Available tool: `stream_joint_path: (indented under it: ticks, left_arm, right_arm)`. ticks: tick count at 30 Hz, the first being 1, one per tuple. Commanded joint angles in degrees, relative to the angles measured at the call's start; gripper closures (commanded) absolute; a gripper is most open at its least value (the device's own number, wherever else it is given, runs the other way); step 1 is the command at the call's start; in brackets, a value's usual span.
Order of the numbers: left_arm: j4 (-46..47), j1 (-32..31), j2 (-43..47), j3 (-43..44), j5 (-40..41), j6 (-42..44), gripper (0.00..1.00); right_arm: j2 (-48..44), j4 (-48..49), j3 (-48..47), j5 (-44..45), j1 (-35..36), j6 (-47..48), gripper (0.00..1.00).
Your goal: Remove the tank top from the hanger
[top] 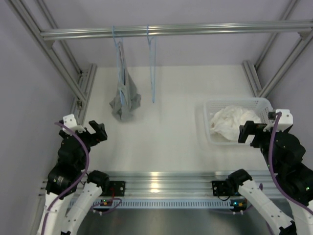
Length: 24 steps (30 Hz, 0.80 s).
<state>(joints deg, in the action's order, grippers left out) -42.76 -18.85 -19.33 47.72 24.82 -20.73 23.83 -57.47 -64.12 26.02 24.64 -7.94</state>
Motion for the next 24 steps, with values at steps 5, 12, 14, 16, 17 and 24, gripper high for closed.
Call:
stream_joint_path:
  ticks: [5, 12, 14, 16, 17, 24]
  left_arm:
    - [4.4, 0.3, 0.9, -1.7, -3.4, 2.0, 0.01]
    - [4.7, 0.2, 0.2, -1.8, -4.0, 2.4, 0.01]
    - [4.7, 0.2, 0.3, -1.8, -3.9, 2.4, 0.01]
    - [4.7, 0.2, 0.3, -1.8, -3.9, 2.4, 0.01]
    - [4.7, 0.2, 0.3, -1.8, -4.0, 2.4, 0.01]
    - [4.7, 0.2, 0.3, -1.8, -4.2, 2.5, 0.01]
  right_arm:
    - [-1.3, 3.1, 2.7, 3.3, 0.7, 0.3, 0.01]
    - [-2.8, 5.2, 5.1, 4.5, 0.8, 1.8, 0.01]
    - [-2.9, 5.5, 5.2, 4.7, 0.7, 1.9, 0.01]
    - [-3.0, 5.5, 5.2, 4.7, 0.7, 2.0, 0.01]
    - [-3.0, 5.6, 5.2, 4.8, 0.7, 2.1, 0.01]
    - [-2.8, 5.8, 5.5, 6.1, 0.7, 2.2, 0.01]
